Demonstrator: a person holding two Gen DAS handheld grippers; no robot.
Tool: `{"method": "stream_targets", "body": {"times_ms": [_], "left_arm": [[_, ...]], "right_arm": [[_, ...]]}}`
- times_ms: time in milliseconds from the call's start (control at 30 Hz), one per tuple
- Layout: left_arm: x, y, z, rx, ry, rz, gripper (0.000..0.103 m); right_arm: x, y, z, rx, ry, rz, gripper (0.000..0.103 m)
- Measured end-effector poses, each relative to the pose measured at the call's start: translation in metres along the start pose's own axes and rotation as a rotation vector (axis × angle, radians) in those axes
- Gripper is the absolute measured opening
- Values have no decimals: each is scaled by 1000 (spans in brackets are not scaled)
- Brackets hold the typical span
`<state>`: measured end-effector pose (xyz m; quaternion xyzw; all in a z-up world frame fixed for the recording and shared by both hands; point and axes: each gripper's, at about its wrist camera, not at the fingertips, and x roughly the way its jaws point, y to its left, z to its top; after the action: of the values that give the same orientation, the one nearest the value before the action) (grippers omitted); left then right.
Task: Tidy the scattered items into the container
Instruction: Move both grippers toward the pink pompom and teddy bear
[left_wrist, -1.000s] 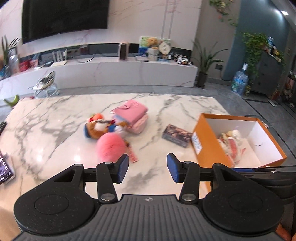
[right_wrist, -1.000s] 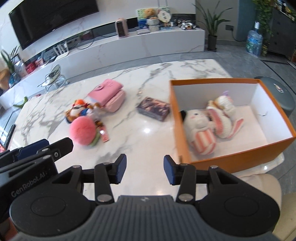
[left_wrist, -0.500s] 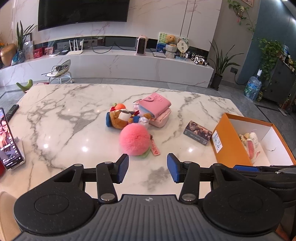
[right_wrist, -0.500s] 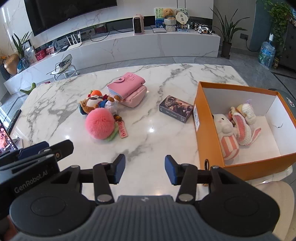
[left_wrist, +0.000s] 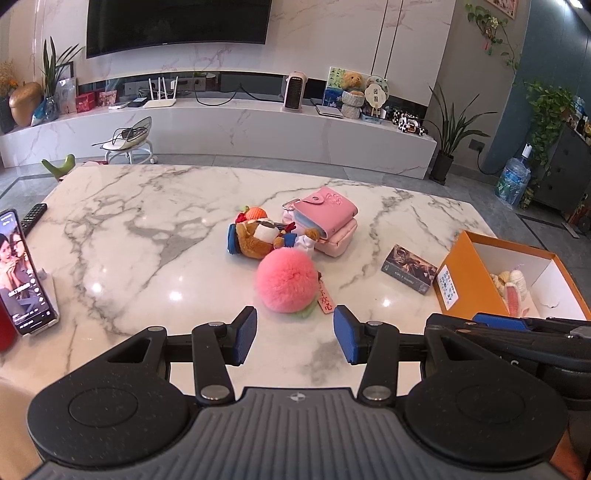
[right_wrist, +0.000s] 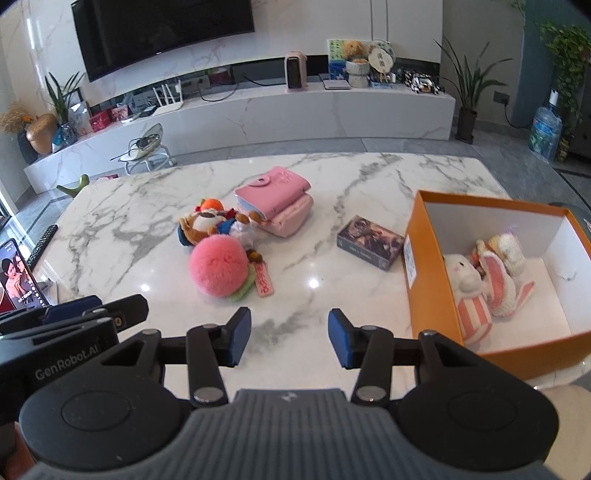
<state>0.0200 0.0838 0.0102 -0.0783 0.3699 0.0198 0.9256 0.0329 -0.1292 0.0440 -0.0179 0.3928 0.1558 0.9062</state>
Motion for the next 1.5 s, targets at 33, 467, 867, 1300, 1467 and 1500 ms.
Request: {"method": "stream_targets", "body": {"times_ms": [33,467,867,1300,1467,1500], "left_arm": [[4,1,2,1,2,4,54],[74,17,34,-30,79,19,54],[144,28,64,-81,147,15,62],[198,52,85,-142,219,6,67],[214,59,88,-184,235,-2,69],[218,61,89,-200,241,-8,69]], "right_arm": [[3,1,2,-4,1,2,49],[75,-2,33,17,89,9,50],[142,-14,62,65,173,6,56],[193,5,82,44,220,29,58],[206,5,93,52,207,35,58],[208,6,95,48,204,43,58]]}}
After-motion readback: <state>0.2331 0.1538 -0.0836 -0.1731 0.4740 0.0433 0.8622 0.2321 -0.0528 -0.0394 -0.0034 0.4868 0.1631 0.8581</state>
